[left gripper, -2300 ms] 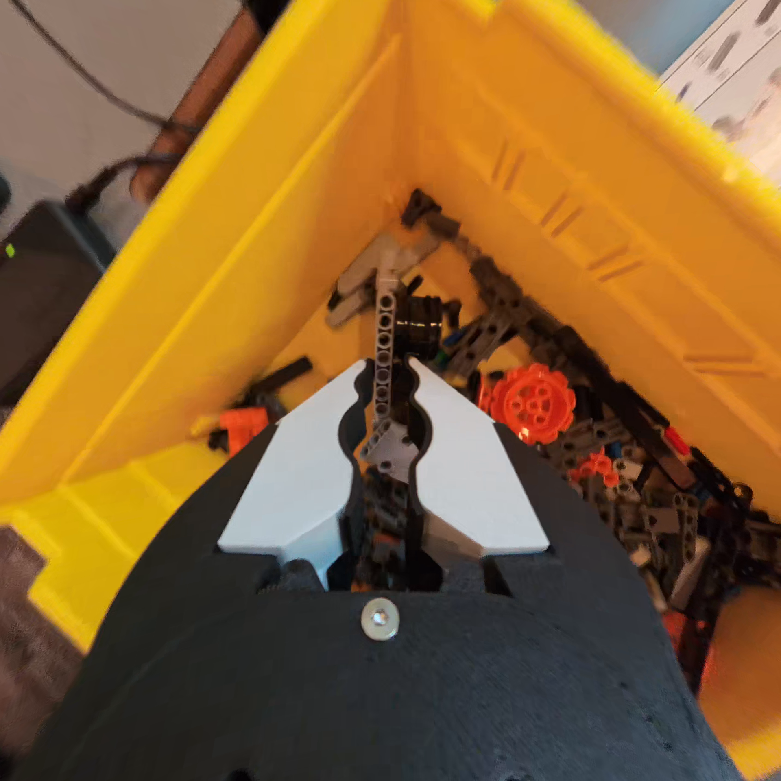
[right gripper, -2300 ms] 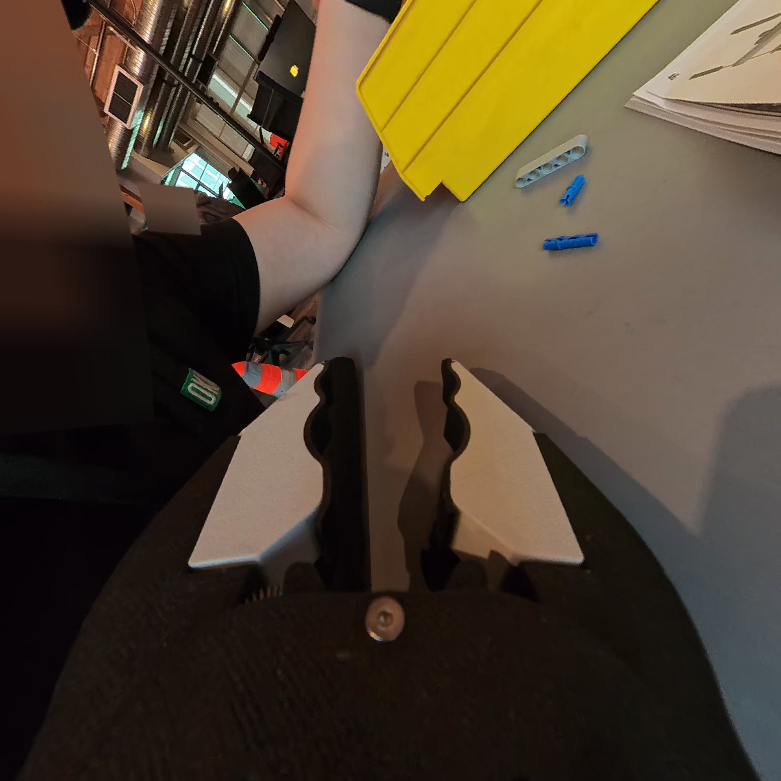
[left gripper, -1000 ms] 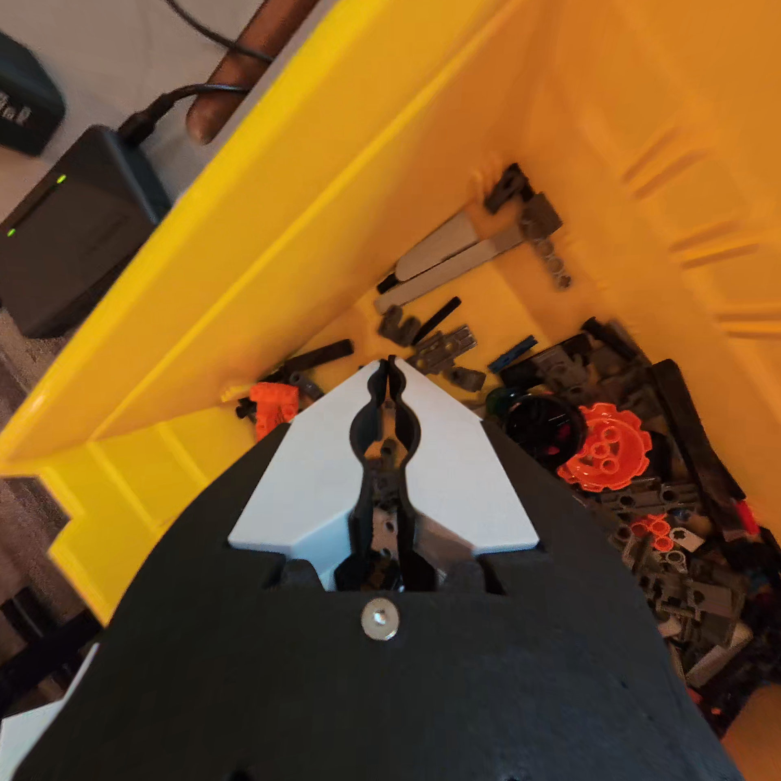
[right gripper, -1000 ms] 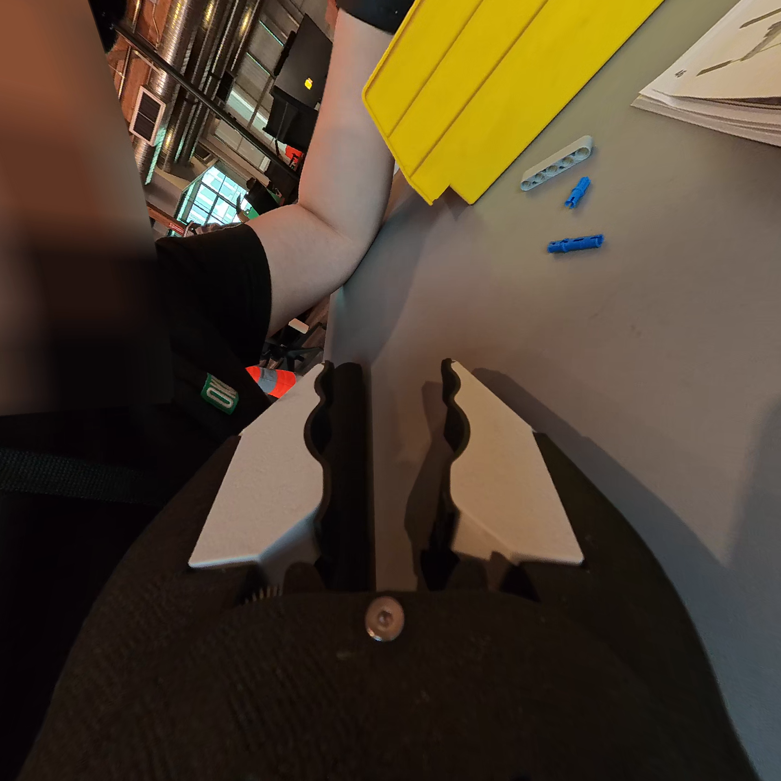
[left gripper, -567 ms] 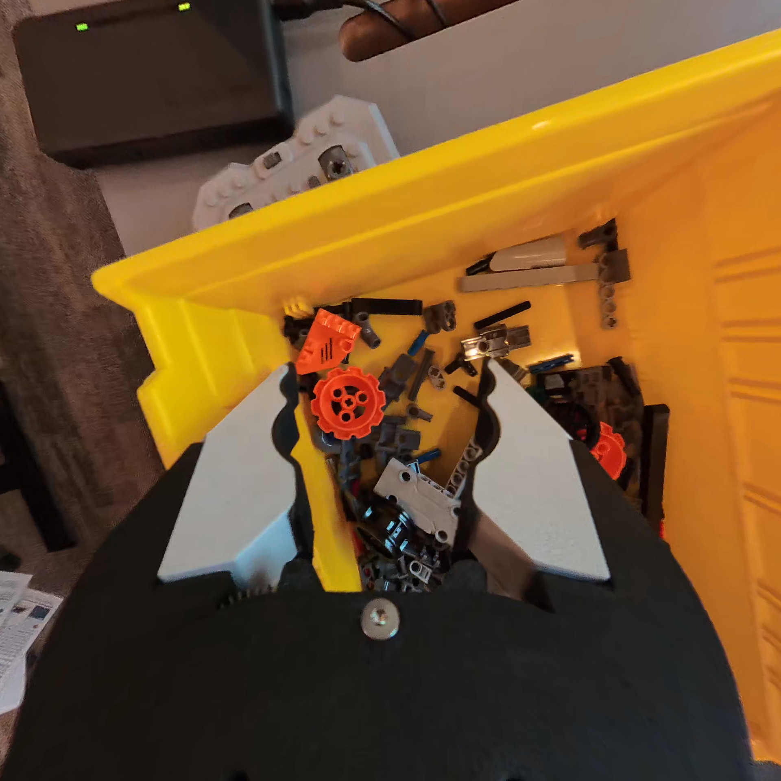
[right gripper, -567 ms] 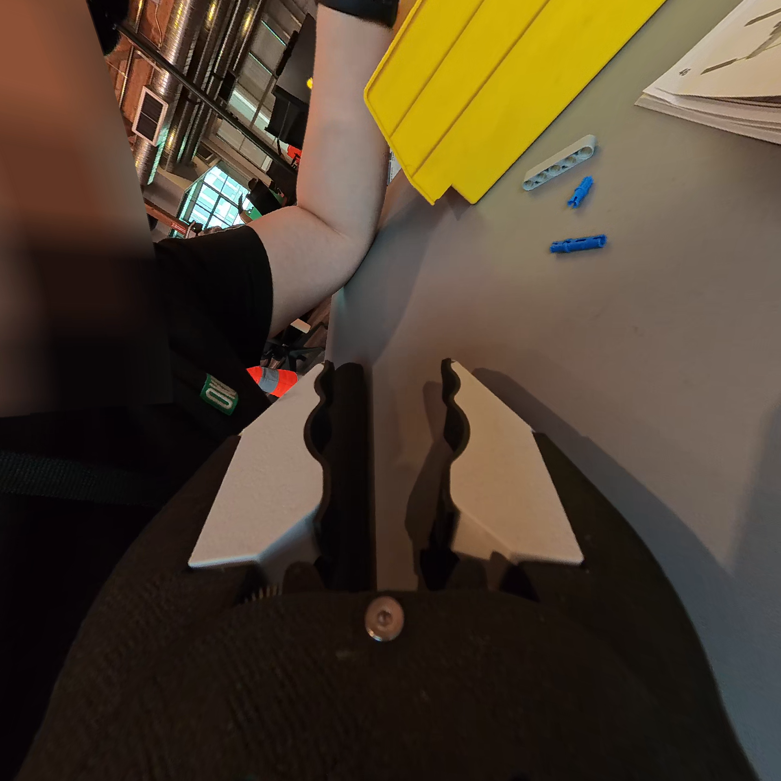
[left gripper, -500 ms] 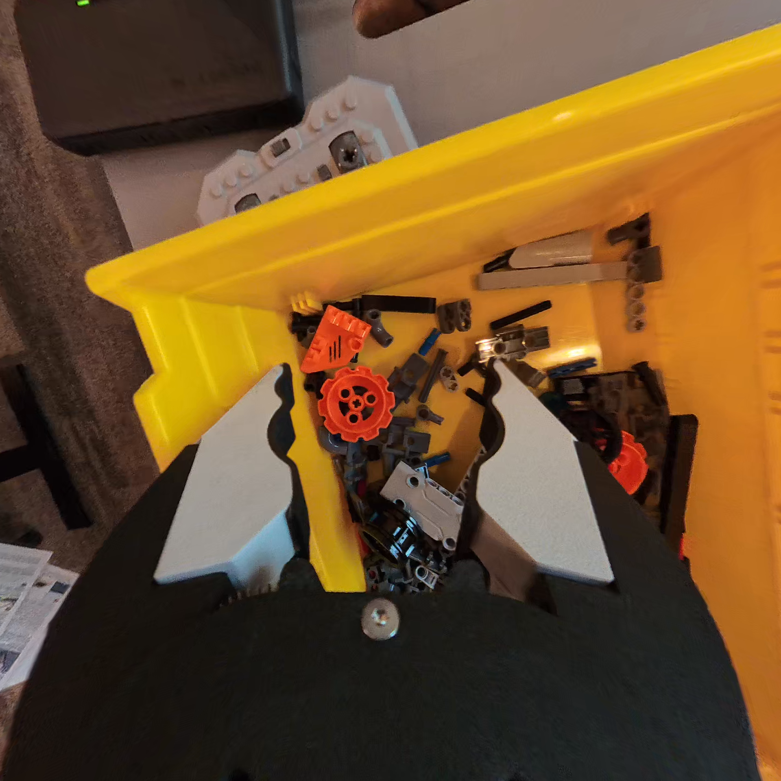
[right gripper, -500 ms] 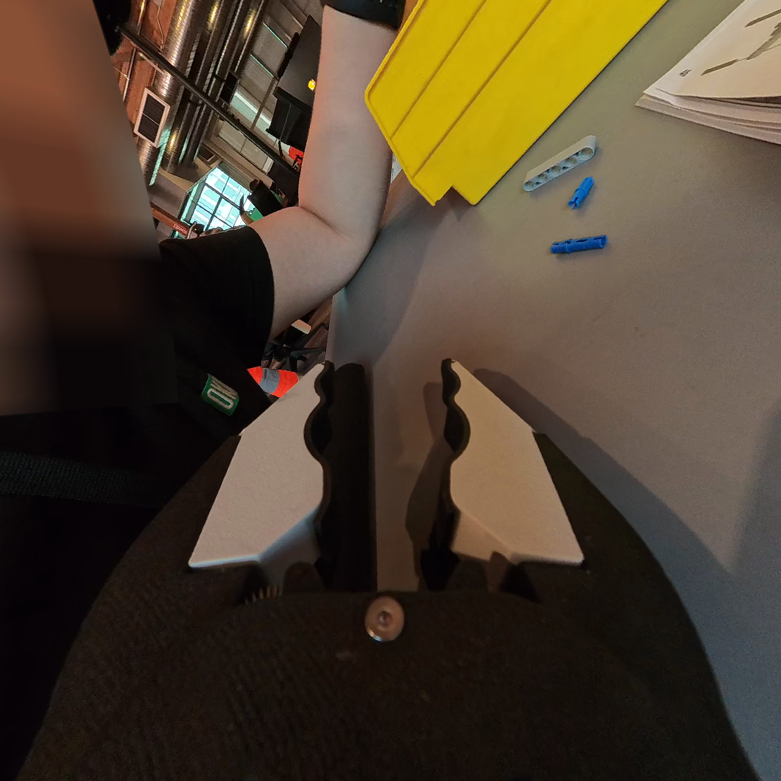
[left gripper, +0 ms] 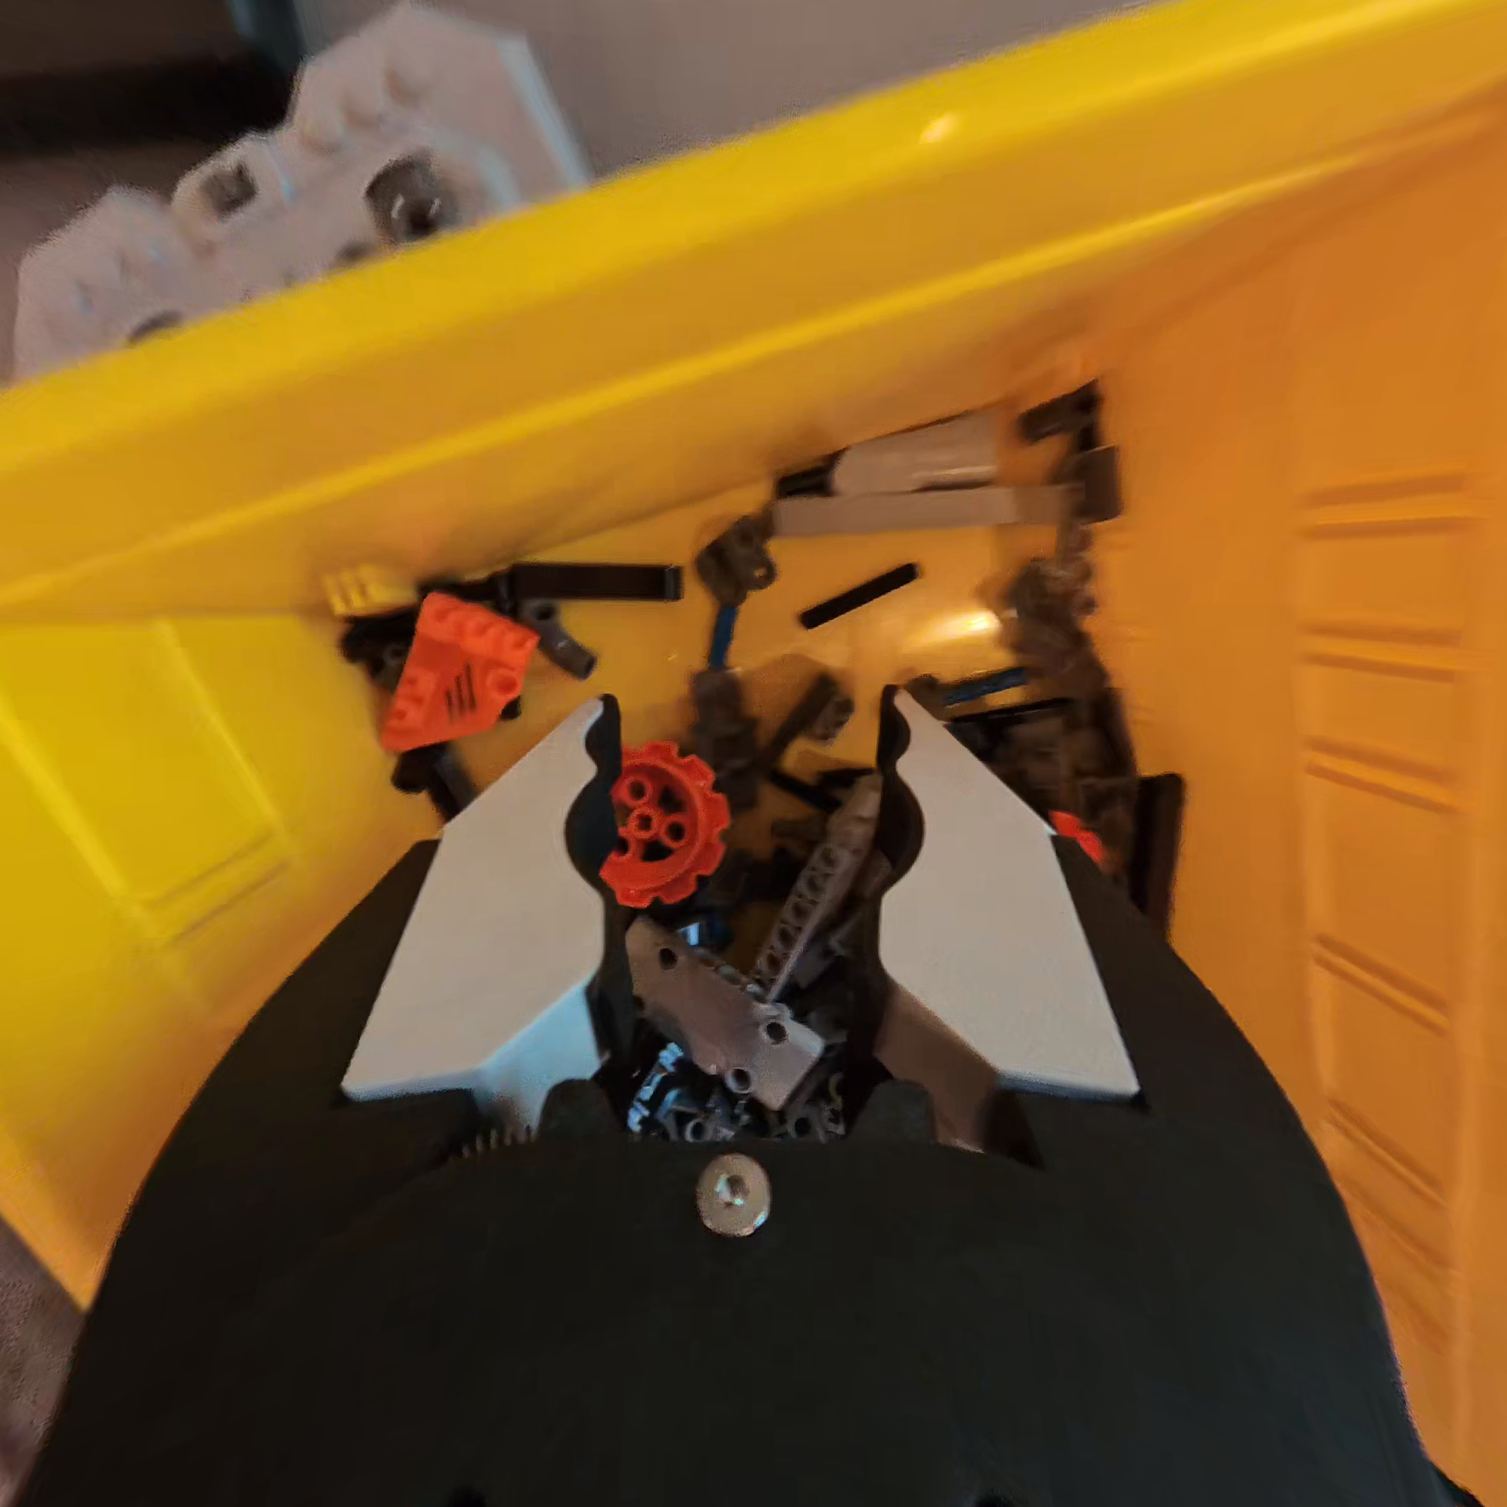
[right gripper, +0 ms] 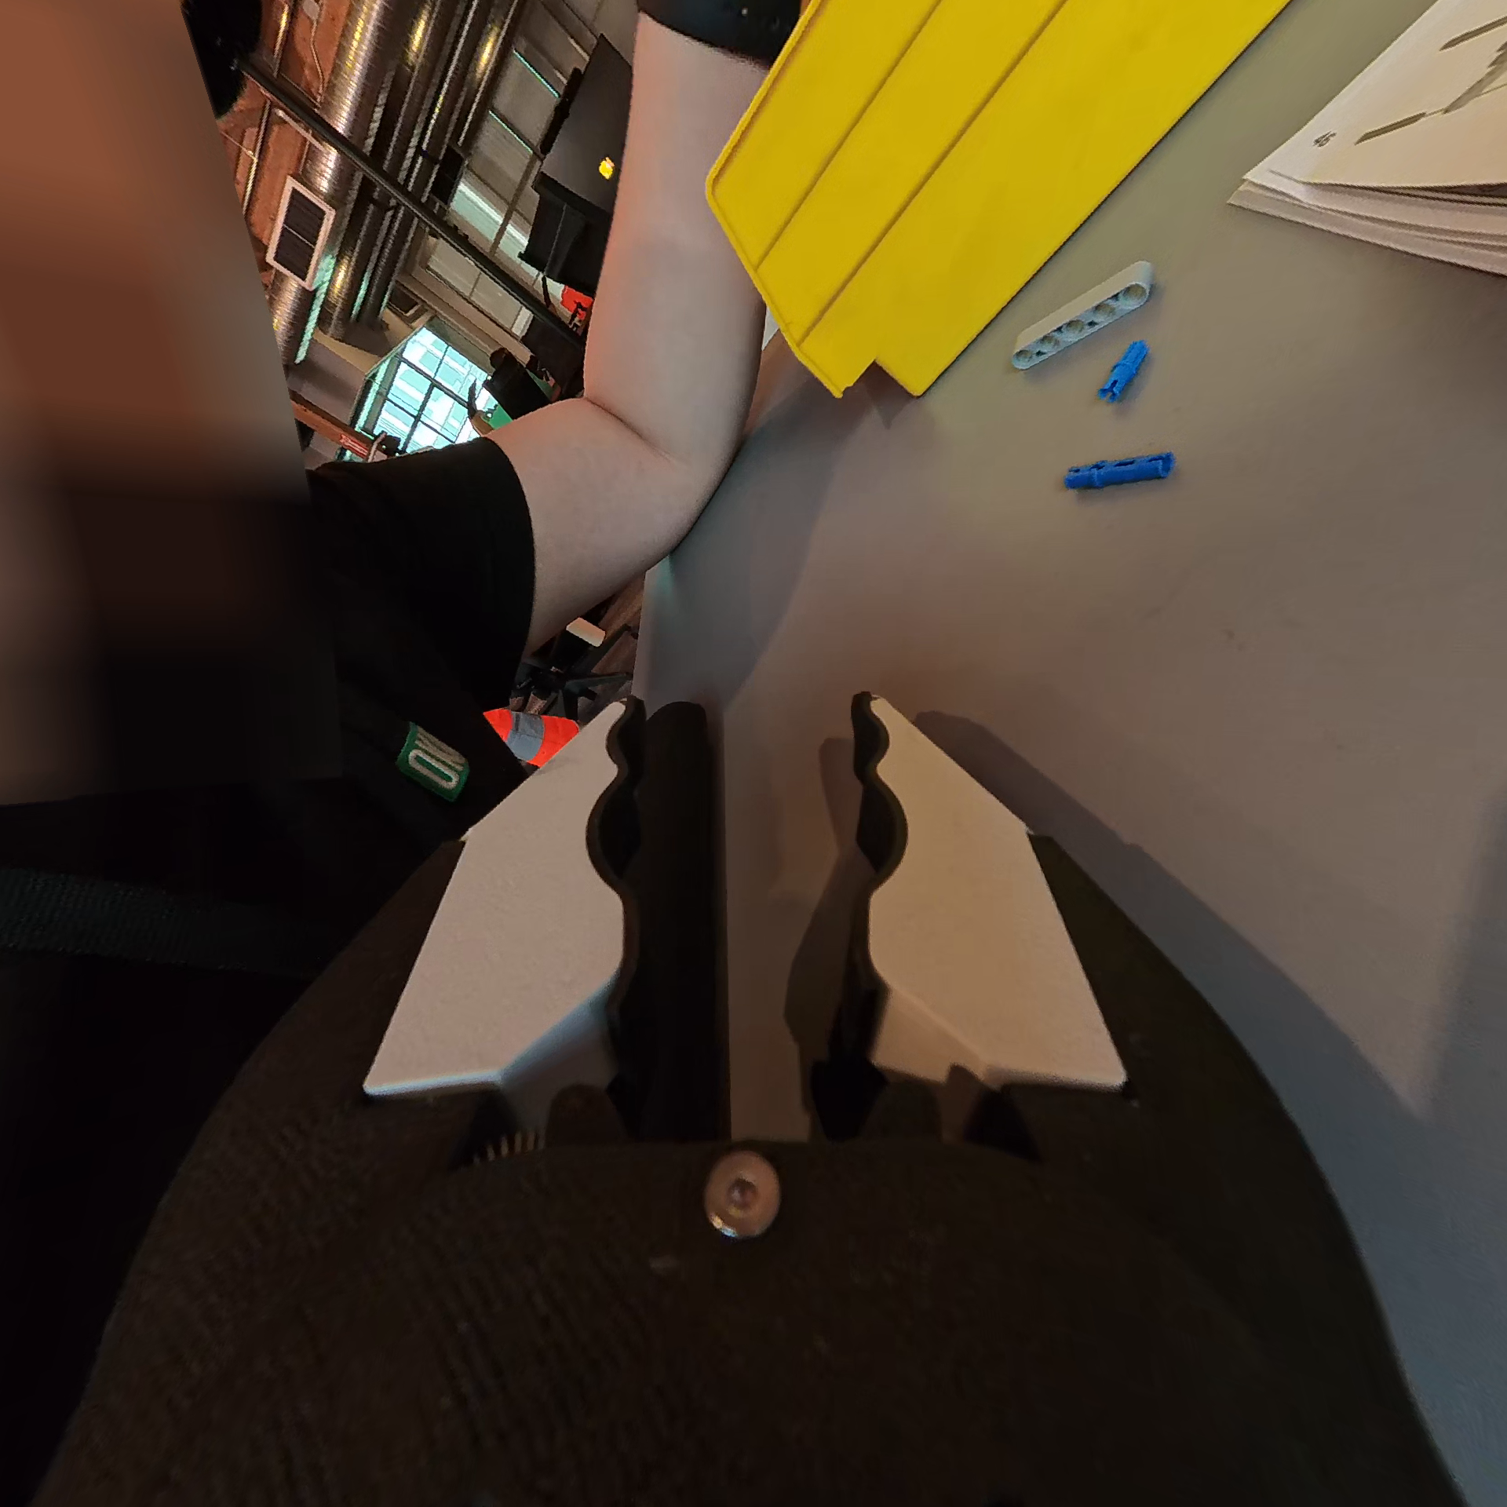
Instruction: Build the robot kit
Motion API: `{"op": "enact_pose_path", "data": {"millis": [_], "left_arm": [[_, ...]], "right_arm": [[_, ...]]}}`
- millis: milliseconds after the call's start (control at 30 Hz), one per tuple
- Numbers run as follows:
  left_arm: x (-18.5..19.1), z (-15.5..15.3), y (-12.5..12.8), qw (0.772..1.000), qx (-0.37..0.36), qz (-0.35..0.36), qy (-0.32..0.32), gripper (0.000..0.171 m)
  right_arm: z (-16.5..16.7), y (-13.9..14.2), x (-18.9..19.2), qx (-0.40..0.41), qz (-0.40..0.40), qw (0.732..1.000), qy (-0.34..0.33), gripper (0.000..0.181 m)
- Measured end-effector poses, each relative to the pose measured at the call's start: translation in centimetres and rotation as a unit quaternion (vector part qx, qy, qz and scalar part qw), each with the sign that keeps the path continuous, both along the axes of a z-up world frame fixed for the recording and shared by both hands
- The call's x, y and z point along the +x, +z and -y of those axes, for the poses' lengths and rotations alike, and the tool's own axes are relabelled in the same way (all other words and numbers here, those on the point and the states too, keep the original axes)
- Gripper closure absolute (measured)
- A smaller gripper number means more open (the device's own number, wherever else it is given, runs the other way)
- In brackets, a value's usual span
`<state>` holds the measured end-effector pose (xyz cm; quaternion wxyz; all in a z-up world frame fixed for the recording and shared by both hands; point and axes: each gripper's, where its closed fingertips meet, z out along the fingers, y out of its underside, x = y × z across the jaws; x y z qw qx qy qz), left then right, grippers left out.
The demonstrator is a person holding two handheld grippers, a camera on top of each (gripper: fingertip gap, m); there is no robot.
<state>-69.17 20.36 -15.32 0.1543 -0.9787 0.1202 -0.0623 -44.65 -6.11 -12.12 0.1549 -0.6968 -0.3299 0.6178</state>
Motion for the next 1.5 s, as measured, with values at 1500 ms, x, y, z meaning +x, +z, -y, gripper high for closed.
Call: {"op": "enact_pose_path", "data": {"millis": [1500], "left_arm": [[-3.7, 4.3, 0.2, 0.990, -0.098, -0.079, 0.060, 0.079]], "right_arm": [[0.0, 0.0, 0.0, -0.011, -0.003, 1.000, 0.001, 0.131]]}}
